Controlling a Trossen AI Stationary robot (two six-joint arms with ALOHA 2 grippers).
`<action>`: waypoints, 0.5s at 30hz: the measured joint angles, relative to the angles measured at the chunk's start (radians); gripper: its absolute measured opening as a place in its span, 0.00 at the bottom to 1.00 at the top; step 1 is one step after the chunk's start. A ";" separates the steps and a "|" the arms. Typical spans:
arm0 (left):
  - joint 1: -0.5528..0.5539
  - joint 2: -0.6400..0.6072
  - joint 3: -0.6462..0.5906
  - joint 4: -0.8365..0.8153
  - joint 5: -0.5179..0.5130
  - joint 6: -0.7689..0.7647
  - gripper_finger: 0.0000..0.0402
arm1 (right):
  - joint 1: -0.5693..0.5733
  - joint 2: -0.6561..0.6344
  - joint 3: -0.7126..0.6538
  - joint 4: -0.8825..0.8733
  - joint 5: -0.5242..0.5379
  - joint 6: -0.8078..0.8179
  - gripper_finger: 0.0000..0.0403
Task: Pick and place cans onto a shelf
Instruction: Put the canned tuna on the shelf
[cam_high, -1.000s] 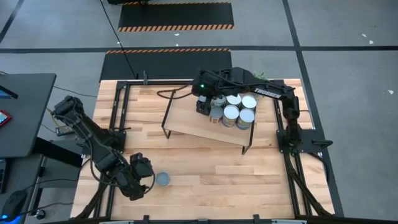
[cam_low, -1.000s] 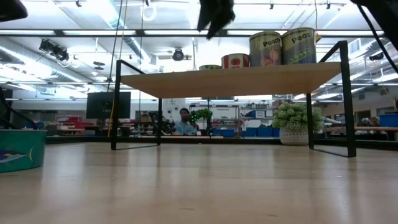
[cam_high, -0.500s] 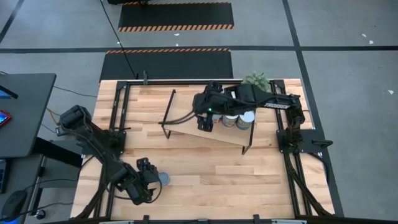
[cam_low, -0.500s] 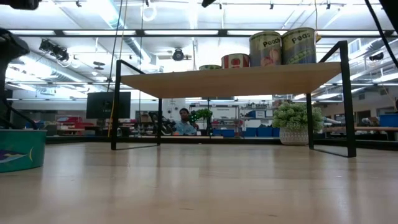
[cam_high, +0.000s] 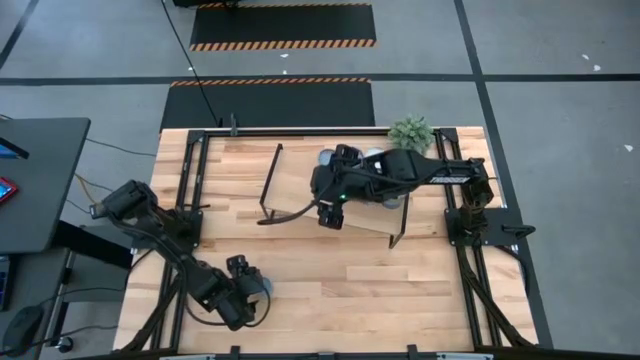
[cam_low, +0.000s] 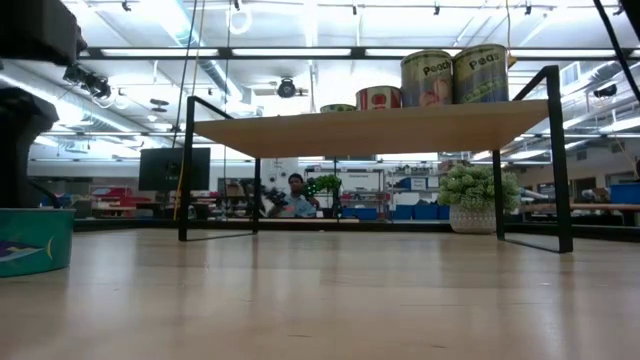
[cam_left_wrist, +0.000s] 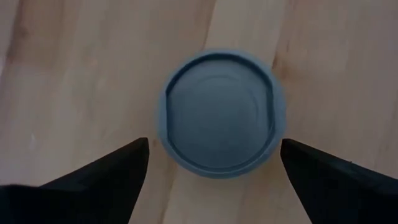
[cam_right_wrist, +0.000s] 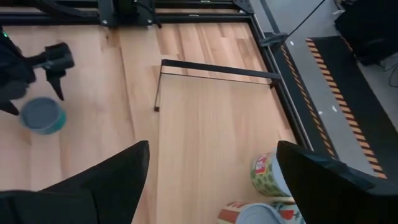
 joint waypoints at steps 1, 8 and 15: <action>0.004 0.007 0.000 0.004 0.009 0.000 0.92 | 0.003 0.000 0.000 0.000 0.000 0.003 0.89; 0.036 0.033 0.000 0.045 -0.014 0.008 0.92 | 0.015 0.000 0.000 0.002 0.000 0.023 0.89; 0.083 0.083 0.001 0.112 0.063 0.055 0.92 | 0.017 0.000 0.000 0.029 0.000 0.025 0.89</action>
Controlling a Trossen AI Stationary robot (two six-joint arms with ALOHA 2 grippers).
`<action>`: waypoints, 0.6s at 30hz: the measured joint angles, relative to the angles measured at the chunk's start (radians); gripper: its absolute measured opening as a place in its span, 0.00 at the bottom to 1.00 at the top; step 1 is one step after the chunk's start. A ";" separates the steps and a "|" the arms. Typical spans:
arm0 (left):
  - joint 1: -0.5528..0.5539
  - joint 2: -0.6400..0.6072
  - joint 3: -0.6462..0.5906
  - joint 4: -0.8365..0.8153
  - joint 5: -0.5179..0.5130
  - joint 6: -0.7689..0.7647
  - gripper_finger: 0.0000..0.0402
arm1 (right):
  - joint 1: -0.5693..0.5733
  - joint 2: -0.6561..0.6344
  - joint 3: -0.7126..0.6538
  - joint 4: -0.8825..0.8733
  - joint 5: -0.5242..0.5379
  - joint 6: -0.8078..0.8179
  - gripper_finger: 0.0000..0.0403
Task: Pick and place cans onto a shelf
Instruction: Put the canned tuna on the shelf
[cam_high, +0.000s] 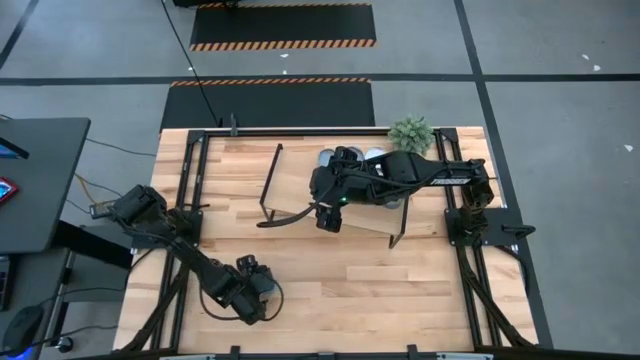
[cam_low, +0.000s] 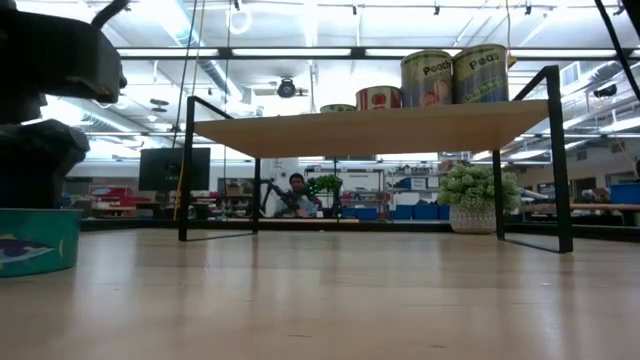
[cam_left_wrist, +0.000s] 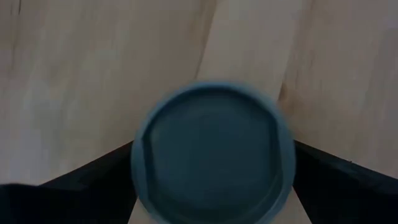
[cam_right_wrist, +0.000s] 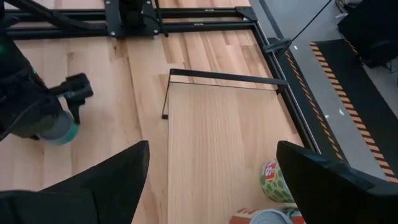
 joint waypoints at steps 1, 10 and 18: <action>0.004 0.004 0.000 0.010 0.002 0.004 0.92 | 0.000 0.000 0.000 0.000 0.000 0.000 0.89; 0.008 0.009 0.001 0.031 -0.001 0.017 0.80 | 0.000 0.000 0.000 0.000 0.000 -0.001 0.89; 0.015 -0.015 0.004 0.017 0.010 0.000 0.72 | 0.000 -0.004 0.000 -0.010 0.000 -0.001 0.89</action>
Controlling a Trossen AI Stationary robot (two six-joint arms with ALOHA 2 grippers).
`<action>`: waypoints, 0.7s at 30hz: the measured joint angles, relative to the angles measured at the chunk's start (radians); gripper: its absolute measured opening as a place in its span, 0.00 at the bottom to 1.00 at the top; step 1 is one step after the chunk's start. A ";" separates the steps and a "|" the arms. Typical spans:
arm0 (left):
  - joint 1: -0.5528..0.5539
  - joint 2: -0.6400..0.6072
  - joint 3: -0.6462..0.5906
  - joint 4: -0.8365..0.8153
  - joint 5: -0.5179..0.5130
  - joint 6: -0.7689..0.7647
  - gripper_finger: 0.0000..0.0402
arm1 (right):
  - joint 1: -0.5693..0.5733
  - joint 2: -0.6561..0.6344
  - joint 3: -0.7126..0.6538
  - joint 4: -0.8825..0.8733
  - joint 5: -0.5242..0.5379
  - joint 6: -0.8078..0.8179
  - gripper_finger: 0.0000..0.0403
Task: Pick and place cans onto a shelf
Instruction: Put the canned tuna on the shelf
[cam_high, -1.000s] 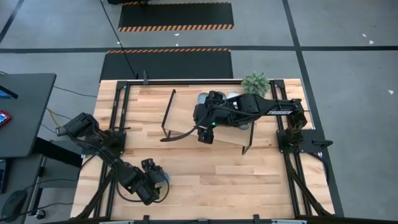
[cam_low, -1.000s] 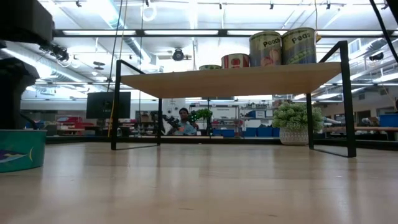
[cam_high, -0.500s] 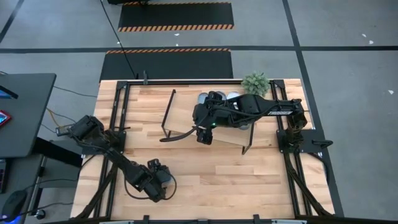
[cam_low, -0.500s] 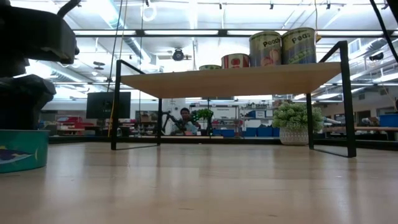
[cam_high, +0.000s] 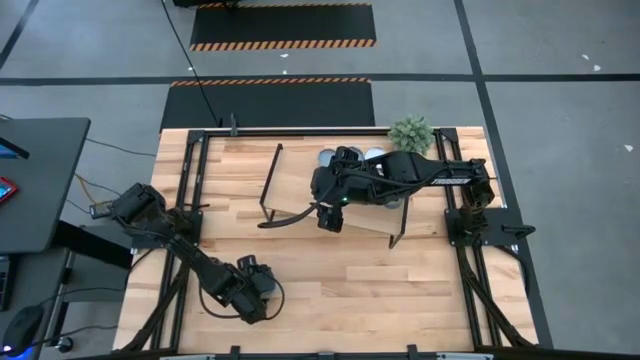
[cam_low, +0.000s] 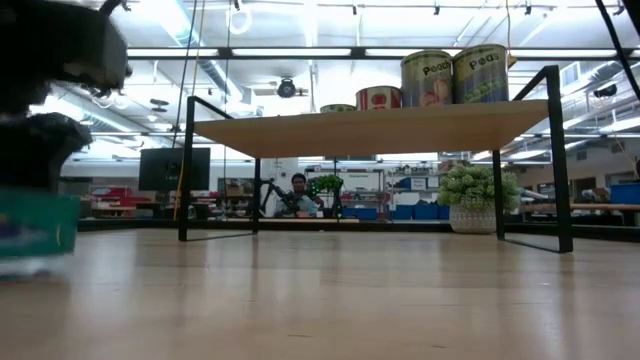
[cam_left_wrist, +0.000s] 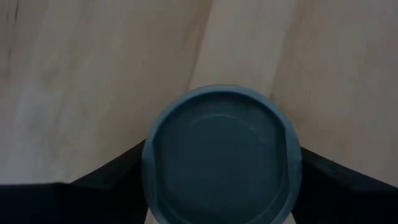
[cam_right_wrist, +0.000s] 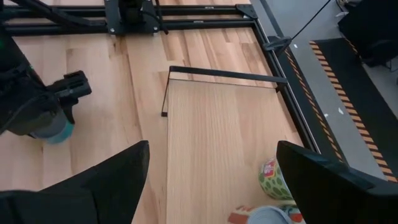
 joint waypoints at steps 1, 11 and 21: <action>0.003 -0.008 0.009 -0.007 0.008 0.002 0.72 | 0.000 -0.002 0.000 -0.006 0.000 0.000 0.89; 0.092 -0.101 0.142 -0.064 0.177 0.047 0.72 | 0.000 -0.045 0.001 -0.034 0.018 0.023 0.89; 0.271 -0.105 0.442 -0.315 0.176 0.205 0.72 | 0.001 -0.085 0.001 -0.132 0.042 0.114 0.89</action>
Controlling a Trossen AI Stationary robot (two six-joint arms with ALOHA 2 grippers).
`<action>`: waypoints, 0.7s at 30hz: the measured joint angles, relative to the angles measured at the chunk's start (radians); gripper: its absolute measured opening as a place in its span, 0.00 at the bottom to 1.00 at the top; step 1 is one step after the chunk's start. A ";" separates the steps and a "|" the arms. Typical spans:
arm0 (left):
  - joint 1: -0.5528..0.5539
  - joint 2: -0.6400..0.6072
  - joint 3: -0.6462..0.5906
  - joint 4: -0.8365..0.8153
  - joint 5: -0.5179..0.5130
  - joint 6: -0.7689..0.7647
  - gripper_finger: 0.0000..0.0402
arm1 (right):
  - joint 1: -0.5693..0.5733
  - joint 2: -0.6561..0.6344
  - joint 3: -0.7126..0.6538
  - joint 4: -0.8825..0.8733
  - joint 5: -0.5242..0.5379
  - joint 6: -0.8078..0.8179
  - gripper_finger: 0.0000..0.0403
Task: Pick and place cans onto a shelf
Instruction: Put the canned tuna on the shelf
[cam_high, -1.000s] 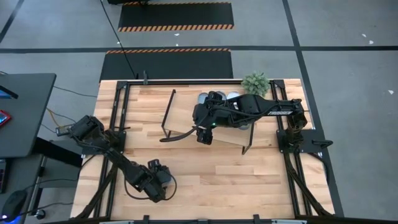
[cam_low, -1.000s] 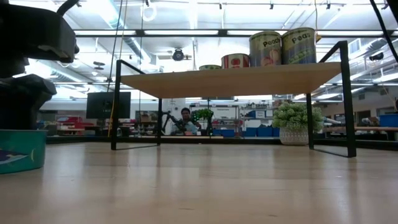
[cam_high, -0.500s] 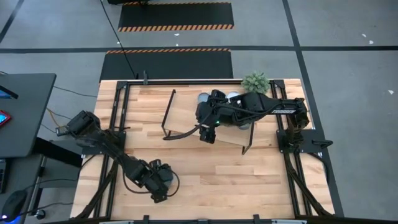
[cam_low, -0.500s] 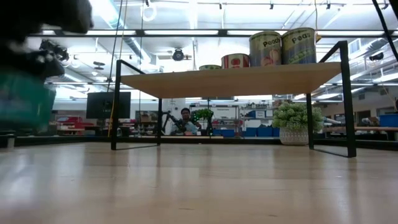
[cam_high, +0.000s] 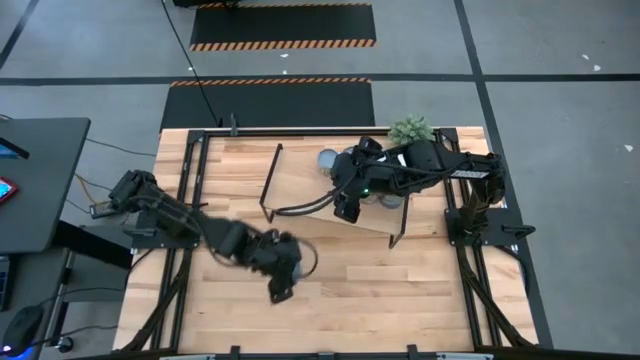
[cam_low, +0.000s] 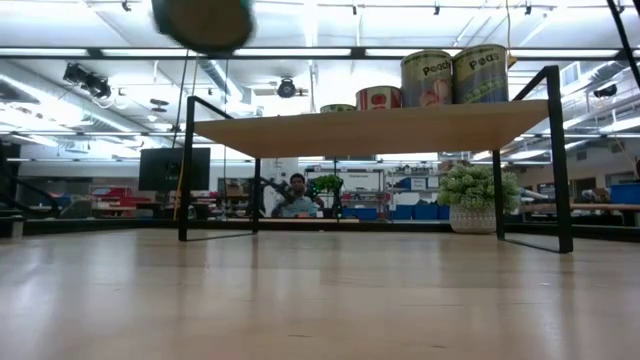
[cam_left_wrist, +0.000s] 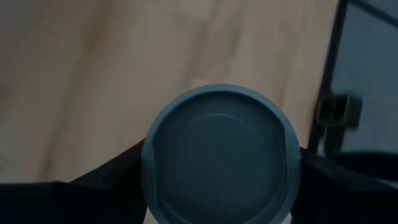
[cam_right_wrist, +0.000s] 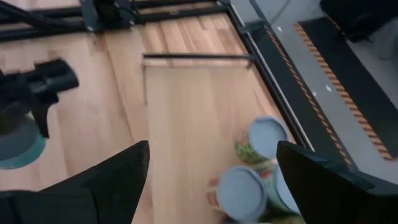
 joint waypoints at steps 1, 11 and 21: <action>0.024 0.000 0.023 -0.018 -0.002 0.013 0.72 | 0.003 -0.001 0.000 -0.017 0.012 0.015 0.89; 0.278 0.000 0.128 -0.075 -0.007 0.176 0.72 | 0.057 -0.047 -0.001 -0.164 0.143 0.132 0.89; 0.476 0.000 0.129 -0.020 -0.053 0.328 0.72 | 0.076 -0.110 -0.001 -0.164 0.229 0.150 0.89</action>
